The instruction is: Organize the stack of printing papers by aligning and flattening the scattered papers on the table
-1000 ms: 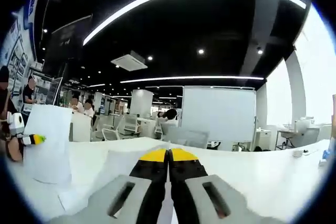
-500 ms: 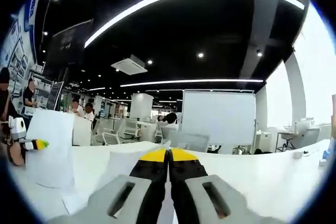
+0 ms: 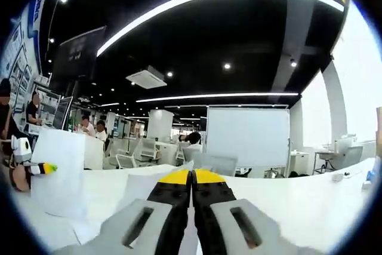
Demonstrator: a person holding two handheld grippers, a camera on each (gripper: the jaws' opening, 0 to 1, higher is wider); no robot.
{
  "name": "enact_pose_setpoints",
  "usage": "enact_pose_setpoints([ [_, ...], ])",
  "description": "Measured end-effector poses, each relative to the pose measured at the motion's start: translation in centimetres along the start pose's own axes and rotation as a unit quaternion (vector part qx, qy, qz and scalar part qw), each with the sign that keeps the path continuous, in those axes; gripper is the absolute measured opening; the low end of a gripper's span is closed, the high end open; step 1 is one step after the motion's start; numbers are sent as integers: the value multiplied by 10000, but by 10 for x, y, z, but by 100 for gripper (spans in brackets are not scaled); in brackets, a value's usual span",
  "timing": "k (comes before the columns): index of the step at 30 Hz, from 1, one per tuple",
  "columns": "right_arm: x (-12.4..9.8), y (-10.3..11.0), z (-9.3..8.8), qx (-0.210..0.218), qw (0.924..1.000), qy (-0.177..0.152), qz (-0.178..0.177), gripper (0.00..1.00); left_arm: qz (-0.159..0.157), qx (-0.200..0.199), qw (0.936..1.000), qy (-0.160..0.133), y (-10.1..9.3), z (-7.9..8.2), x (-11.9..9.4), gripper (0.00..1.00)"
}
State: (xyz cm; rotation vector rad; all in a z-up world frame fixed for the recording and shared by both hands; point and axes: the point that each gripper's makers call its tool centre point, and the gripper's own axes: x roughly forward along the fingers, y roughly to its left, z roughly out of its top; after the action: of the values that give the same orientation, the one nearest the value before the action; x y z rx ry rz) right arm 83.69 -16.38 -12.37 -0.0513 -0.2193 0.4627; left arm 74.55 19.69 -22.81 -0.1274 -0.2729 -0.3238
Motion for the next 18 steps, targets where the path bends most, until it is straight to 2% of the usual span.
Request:
enact_pose_setpoints([
  [9, -5, -1, 5, 29, 10000, -60, -33, 0, 3, 9, 10000, 4, 0, 0, 0, 22],
  [18, -10, 4, 18, -6, 9998, -201, 3, 0, -8, 83, 10000, 27, -1, 0, 0, 22],
])
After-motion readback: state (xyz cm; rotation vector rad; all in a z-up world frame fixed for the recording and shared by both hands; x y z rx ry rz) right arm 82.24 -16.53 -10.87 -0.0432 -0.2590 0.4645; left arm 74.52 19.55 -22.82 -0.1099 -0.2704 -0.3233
